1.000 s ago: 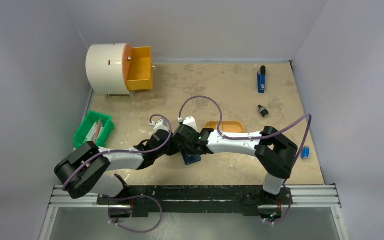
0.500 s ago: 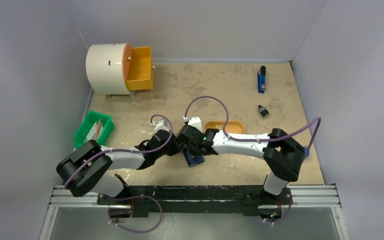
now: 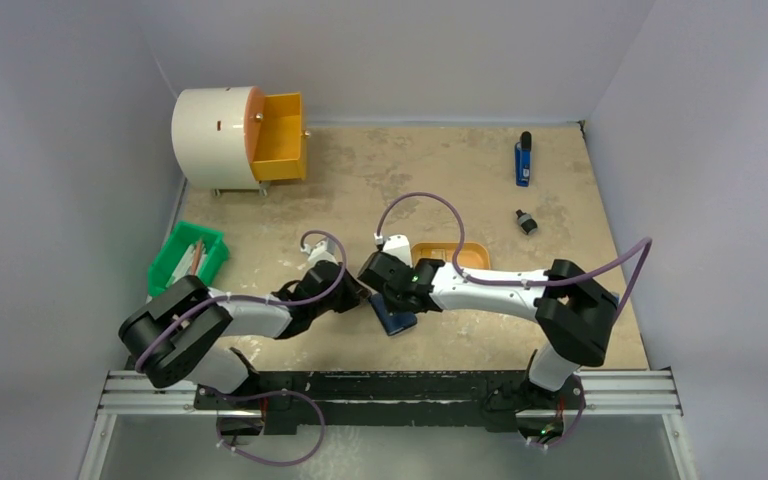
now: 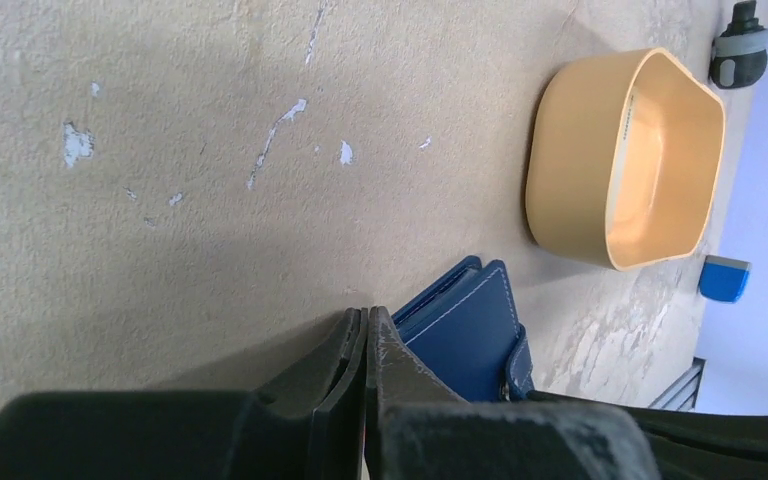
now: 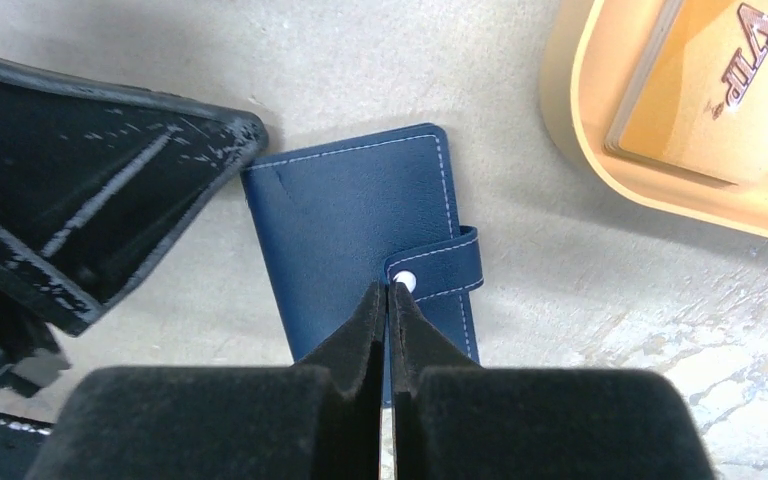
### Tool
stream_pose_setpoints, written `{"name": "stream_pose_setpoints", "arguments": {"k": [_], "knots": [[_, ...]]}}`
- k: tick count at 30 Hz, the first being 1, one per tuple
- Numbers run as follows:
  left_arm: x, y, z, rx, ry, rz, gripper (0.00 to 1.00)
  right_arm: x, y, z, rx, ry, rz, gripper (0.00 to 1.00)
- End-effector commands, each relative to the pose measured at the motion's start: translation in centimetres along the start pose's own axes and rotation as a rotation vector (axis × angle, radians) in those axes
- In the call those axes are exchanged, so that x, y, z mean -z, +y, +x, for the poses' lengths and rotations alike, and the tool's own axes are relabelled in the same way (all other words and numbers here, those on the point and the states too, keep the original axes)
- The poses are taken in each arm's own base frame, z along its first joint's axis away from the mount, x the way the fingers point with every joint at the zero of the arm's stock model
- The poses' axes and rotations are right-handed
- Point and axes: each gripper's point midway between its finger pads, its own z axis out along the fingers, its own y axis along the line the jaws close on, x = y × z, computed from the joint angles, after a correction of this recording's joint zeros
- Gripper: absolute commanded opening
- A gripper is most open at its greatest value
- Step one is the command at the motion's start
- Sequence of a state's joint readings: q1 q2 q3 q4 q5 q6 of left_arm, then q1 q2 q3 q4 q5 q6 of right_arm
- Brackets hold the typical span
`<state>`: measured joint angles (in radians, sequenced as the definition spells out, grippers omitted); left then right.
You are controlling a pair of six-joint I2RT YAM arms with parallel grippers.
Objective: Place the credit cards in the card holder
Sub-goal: Open the card holder at the center of the board.
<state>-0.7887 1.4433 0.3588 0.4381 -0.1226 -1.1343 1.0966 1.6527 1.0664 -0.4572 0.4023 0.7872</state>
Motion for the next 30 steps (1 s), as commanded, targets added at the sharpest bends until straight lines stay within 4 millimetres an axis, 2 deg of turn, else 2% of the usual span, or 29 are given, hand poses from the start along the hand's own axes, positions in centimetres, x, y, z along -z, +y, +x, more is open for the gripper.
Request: {"name": "stream_pose_setpoints", "arguments": {"k": [1,3,4,6,8,11,15,20,24,27,30], "knots": [[0.5,1.3,0.3,-0.022,-0.006,-0.024,0.00,0.3,-0.8,0.3,-0.020,0.001,0.013,0.00],[1.1,-0.2,-0.5,-0.011,-0.028,0.027,0.00,0.1,-0.4,0.4,-0.021,0.006,-0.005,0.00],[1.5,-1.1,-0.9,-0.010,-0.035,0.055,0.05,0.0,-0.2,0.4,-0.024,0.007,-0.013,0.00],[2.3,-2.9,-1.4,-0.008,-0.039,0.116,0.21,-0.1,0.3,0.2,-0.029,0.003,-0.029,0.00],[2.8,-4.0,-1.5,-0.005,-0.029,0.157,0.31,-0.1,0.8,0.0,-0.031,0.001,-0.043,0.00],[3.4,-4.9,-1.3,0.014,-0.010,0.207,0.33,-0.2,1.7,-0.2,-0.041,0.000,-0.076,0.00],[3.2,-4.8,-0.5,0.038,0.020,0.221,0.28,-0.5,2.3,-0.2,-0.052,0.008,-0.095,0.00],[2.5,-5.5,1.4,0.061,0.113,0.284,0.20,-0.5,2.3,-0.1,-0.061,0.008,-0.100,0.00],[1.7,-4.8,2.8,0.080,0.171,0.273,0.12,-0.5,2.3,-0.2,-0.064,0.005,-0.096,0.00],[1.2,-4.3,3.6,0.080,0.201,0.262,0.01,-0.5,2.2,-0.1,-0.068,0.004,-0.093,0.00],[0.5,-2.5,4.1,0.059,0.209,0.184,0.00,-0.3,1.8,0.0,-0.075,0.002,-0.087,0.00]]}}
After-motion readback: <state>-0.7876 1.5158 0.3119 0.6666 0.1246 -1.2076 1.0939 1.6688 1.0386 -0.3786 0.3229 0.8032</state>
